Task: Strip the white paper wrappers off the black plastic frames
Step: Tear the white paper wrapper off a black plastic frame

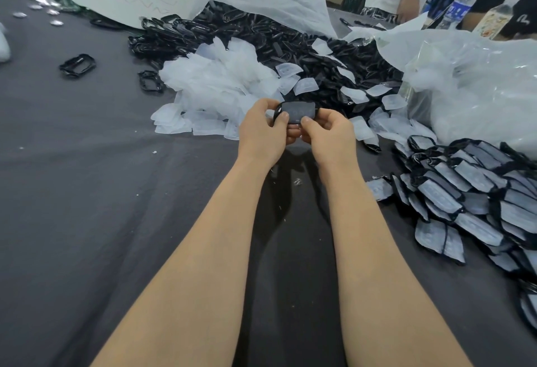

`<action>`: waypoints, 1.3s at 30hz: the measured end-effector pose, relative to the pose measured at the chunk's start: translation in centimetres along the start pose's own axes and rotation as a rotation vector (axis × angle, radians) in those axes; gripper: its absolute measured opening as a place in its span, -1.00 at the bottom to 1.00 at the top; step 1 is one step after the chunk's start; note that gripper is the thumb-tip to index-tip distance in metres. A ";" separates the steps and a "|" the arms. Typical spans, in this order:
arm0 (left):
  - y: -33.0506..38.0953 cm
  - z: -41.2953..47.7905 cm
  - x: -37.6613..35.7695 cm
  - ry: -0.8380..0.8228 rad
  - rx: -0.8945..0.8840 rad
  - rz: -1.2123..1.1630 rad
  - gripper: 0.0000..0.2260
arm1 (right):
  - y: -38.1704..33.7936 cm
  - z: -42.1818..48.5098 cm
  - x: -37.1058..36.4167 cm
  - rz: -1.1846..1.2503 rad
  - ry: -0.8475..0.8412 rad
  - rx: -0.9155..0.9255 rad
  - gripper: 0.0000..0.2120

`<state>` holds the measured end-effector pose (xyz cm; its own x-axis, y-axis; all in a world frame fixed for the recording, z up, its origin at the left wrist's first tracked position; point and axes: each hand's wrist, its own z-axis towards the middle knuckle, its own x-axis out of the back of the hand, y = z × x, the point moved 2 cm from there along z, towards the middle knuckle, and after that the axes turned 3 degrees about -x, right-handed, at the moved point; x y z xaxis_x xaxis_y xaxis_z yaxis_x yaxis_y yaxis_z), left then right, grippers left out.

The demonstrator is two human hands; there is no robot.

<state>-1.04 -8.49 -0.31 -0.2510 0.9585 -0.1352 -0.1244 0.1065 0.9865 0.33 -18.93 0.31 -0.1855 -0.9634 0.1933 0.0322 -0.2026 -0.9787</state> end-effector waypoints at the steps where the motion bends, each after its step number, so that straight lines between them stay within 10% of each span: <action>1: 0.0 0.0 0.0 -0.001 -0.005 0.000 -0.91 | 0.0 0.0 0.0 0.019 0.008 -0.006 -0.90; 39: 0.3 -0.3 0.5 0.026 -0.035 0.055 -0.90 | -0.4 -0.4 -0.1 -0.021 0.009 -0.021 -0.81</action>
<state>-1.45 -8.02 -0.09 -0.2831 0.9554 -0.0841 -0.1433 0.0445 0.9887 -0.05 -18.71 0.63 -0.1945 -0.9574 0.2136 0.0078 -0.2193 -0.9756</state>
